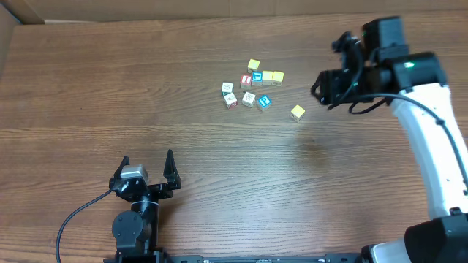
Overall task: Flip 5 blocks
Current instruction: 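Move the right gripper over the lone yellow K block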
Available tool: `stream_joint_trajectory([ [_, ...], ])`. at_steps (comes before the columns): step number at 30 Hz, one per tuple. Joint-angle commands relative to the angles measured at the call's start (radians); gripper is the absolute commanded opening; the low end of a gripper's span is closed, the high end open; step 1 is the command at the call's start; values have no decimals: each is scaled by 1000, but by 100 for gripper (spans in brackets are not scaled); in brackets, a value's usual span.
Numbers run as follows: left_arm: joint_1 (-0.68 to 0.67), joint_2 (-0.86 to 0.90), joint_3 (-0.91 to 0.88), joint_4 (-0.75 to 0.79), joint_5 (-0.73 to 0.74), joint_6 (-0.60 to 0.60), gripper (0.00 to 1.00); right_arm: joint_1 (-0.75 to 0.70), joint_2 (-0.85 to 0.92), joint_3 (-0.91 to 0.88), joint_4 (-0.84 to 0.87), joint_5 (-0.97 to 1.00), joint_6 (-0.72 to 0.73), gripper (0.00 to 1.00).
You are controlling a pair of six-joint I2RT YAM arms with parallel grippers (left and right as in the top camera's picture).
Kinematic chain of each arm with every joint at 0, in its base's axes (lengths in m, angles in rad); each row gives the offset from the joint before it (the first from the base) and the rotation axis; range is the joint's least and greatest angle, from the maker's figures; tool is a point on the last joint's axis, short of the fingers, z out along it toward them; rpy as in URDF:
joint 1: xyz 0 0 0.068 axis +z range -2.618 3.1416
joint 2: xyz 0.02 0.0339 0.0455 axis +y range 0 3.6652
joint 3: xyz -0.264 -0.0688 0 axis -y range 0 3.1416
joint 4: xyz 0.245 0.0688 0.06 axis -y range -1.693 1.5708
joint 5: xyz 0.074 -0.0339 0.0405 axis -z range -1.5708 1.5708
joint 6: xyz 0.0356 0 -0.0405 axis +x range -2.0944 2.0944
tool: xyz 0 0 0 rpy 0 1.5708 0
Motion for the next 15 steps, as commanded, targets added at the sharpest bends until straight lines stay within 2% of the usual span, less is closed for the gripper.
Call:
stream_joint_trajectory([
  [1, -6, -11, -3, 2, 11, 18, 100, 44, 28, -92, 50, 106, -78, 64],
  [8, -6, -11, -3, 2, 11, 18, 100, 107, 114, -280, 323, 214, -113, 65],
  [15, -6, -11, -3, 2, 11, 18, 100, 121, 210, -329, 502, 225, -165, 65],
])
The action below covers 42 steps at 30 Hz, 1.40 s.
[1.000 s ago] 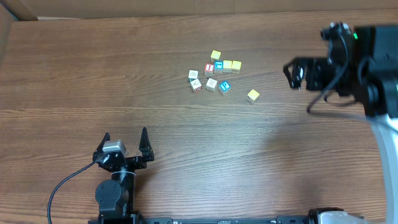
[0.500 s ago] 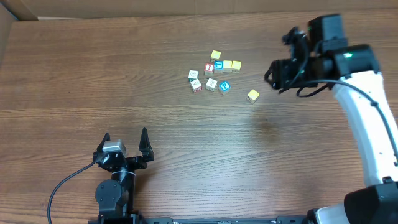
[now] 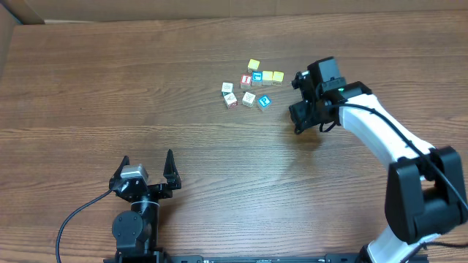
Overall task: Flip 5 blocks
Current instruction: 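Move the right gripper over the lone yellow K block, then lower the right gripper and grasp the yellow K block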
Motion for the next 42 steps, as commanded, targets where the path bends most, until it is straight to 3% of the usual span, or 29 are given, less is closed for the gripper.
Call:
stream_joint_trajectory([
  [1, -6, -11, -3, 2, 11, 18, 100, 6, 21, -1, 51, 29, -35, 65],
  [9, -6, -11, -3, 2, 11, 18, 100, 6, 66, -4, 122, 21, -170, 65],
  [16, -6, -11, -3, 2, 11, 18, 100, 6, 111, -4, 166, -77, -183, 64],
  [22, -6, -11, -3, 2, 11, 18, 100, 6, 119, -4, 158, -83, -182, 55],
  [24, -6, -11, -3, 2, 11, 18, 100, 6, 119, -4, 155, -83, -182, 47],
  [26, -6, -11, -3, 2, 11, 18, 100, 6, 119, -4, 150, -83, -170, 43],
  [42, -6, -11, -3, 2, 11, 18, 100, 19, 38, -2, 92, -83, 7, 43],
])
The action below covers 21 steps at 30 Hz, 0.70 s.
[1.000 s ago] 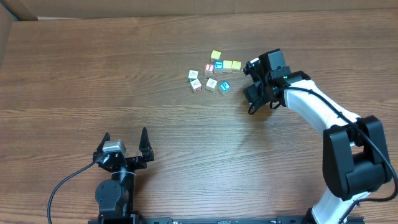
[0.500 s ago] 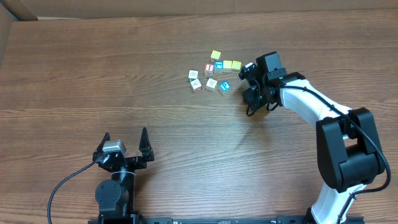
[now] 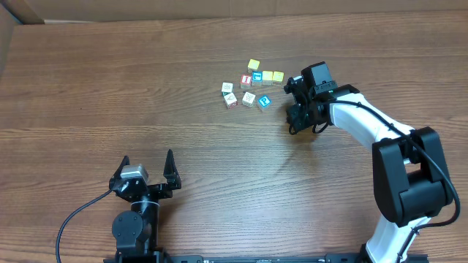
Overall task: Flip 5 blocks
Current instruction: 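Lower the right gripper and grasp the yellow K block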
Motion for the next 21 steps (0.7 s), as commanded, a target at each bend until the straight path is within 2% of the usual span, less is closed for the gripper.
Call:
stream_joint_trajectory([
  [1, -6, -11, -3, 2, 11, 18, 100, 20, -81, 2, -2, -7, 39, 43],
  [2, -6, -11, -3, 2, 11, 18, 100, 22, -90, 2, 0, -3, 39, 44],
  [5, -6, -11, -3, 2, 11, 18, 100, 26, -98, 2, 3, 36, 39, 57],
  [9, -6, -11, -3, 2, 11, 18, 100, 26, -98, 2, -14, 45, 55, 61],
  [12, -6, -11, -3, 2, 11, 18, 100, 26, -98, 17, -16, 45, 148, 61],
  [15, -6, -11, -3, 2, 11, 18, 100, 26, -98, 182, -184, 45, 227, 61],
  [18, -6, -11, -3, 2, 11, 18, 100, 26, -95, 420, -414, 46, 232, 61],
  [21, -6, -11, -3, 2, 11, 18, 100, 25, -91, 598, -576, 89, 276, 61],
])
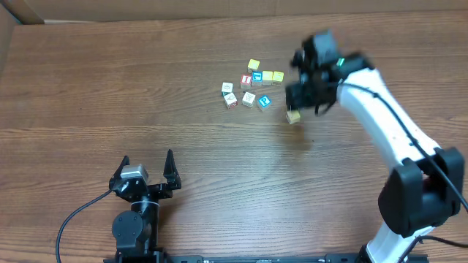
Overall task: Flip 5 blocks
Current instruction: 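Lower the right gripper and grasp the yellow K block, then lift the yellow block and rotate it with the right gripper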
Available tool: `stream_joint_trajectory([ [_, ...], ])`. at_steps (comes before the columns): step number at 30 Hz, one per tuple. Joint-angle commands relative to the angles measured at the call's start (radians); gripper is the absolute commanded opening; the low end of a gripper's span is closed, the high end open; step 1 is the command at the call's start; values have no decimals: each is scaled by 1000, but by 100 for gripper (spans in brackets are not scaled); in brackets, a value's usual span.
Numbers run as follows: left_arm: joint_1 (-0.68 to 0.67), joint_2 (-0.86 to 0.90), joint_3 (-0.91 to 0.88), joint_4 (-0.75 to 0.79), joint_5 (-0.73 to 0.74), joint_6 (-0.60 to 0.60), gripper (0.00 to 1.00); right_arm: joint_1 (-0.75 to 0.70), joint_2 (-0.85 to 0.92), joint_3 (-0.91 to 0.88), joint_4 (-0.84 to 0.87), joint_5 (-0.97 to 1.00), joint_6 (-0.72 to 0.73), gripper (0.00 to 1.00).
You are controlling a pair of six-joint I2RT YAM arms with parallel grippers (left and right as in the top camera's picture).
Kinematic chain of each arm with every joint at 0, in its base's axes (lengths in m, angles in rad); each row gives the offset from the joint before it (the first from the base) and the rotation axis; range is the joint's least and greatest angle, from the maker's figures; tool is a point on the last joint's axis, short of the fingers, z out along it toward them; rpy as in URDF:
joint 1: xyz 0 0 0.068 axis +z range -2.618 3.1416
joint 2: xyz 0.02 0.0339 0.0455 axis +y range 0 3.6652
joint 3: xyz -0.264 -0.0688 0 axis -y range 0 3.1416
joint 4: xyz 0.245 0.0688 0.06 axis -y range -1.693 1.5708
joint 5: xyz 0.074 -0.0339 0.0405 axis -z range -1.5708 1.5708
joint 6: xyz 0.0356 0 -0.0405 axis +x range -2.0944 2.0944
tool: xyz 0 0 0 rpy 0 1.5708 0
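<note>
A loose yellow block (293,117) shows at the tips of my right gripper (295,111), which looks shut on it, to the right of the block cluster; the arm is motion-blurred. The cluster holds several small cubes: a yellow one (253,65) at the back, a blue-faced one (257,77), two yellow ones (273,76), a red-lettered one (246,79), white ones (248,98) and another blue one (264,101). My left gripper (146,162) rests open near the front edge, far from the blocks.
The wooden table (110,88) fills the view. A cardboard wall (219,9) runs along the back edge. The right arm's white links (387,124) reach in from the front right. A black cable (73,219) loops by the left arm's base.
My right gripper was down over the yellow block, hiding it. Now the arm looks higher and blurred, and the block shows at the fingertips, slightly left of where it lay.
The yellow block first lay alone right of the cluster, with my right gripper off to its right. Then the gripper stood over the block and stayed there, covering it. Now the block is at the fingertips. The left arm and the cluster have not moved.
</note>
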Motion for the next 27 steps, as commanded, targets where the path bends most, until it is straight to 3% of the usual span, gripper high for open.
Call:
stream_joint_trajectory([
  [1, -6, -11, -3, 2, 11, 18, 100, 2, -25, 175, -87, 66, 91, 61],
  [6, -6, -11, -3, 2, 11, 18, 100, 2, -1, 147, -117, 72, 148, 61],
  [19, -6, -11, -3, 2, 11, 18, 100, 10, 277, 68, -58, 56, 147, 66],
  [27, -6, -11, -3, 2, 11, 18, 100, 32, 286, -12, 20, 57, 140, 64],
])
